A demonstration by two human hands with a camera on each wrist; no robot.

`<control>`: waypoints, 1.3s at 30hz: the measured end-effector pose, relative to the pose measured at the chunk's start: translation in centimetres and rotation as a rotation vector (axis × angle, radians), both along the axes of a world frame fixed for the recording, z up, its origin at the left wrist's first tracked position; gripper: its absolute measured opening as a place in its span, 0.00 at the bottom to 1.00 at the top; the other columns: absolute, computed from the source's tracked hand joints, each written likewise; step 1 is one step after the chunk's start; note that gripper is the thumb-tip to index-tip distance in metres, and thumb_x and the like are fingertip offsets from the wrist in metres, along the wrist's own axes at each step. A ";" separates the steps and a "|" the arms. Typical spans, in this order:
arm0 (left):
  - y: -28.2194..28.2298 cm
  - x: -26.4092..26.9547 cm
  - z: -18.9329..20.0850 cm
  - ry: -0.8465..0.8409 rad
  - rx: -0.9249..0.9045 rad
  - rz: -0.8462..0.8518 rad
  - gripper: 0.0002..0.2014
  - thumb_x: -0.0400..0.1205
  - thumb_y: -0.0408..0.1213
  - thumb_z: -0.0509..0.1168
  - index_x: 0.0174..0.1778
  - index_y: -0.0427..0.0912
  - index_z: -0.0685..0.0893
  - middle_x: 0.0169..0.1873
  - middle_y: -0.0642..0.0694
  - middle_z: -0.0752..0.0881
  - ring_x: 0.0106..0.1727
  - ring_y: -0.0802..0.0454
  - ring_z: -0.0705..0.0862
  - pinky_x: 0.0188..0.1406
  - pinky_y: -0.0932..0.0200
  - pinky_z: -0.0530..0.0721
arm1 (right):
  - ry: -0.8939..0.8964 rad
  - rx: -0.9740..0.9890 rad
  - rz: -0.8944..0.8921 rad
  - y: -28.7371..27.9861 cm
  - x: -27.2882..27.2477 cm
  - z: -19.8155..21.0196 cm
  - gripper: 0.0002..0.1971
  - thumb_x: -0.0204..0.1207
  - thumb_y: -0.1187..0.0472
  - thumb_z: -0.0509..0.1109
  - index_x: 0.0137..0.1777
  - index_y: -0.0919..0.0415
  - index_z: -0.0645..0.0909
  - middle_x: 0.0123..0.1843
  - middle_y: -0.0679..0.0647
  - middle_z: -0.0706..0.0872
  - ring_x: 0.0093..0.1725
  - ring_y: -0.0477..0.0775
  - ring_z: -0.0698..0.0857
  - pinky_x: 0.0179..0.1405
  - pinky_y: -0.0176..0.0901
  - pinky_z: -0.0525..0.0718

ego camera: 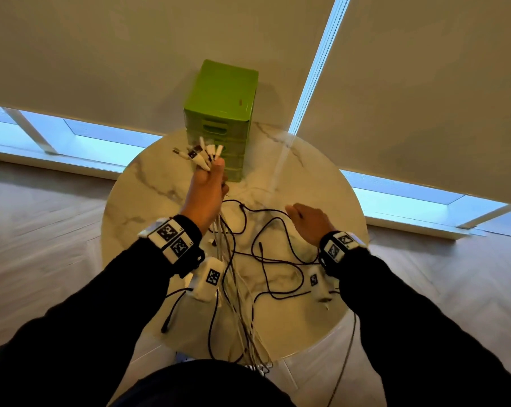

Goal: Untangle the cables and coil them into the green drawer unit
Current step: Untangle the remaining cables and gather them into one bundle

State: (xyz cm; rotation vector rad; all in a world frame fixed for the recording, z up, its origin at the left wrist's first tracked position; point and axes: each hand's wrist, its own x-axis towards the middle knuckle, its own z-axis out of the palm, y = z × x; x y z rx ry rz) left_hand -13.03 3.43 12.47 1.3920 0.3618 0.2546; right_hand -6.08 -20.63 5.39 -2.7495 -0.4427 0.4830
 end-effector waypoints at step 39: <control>1.6 -0.2 -3.0 0.107 0.089 0.091 0.21 0.86 0.47 0.63 0.73 0.44 0.73 0.34 0.55 0.76 0.33 0.57 0.73 0.35 0.58 0.75 | 0.109 0.057 0.162 3.9 2.5 3.4 0.17 0.90 0.45 0.51 0.46 0.51 0.75 0.49 0.64 0.88 0.46 0.68 0.87 0.53 0.63 0.86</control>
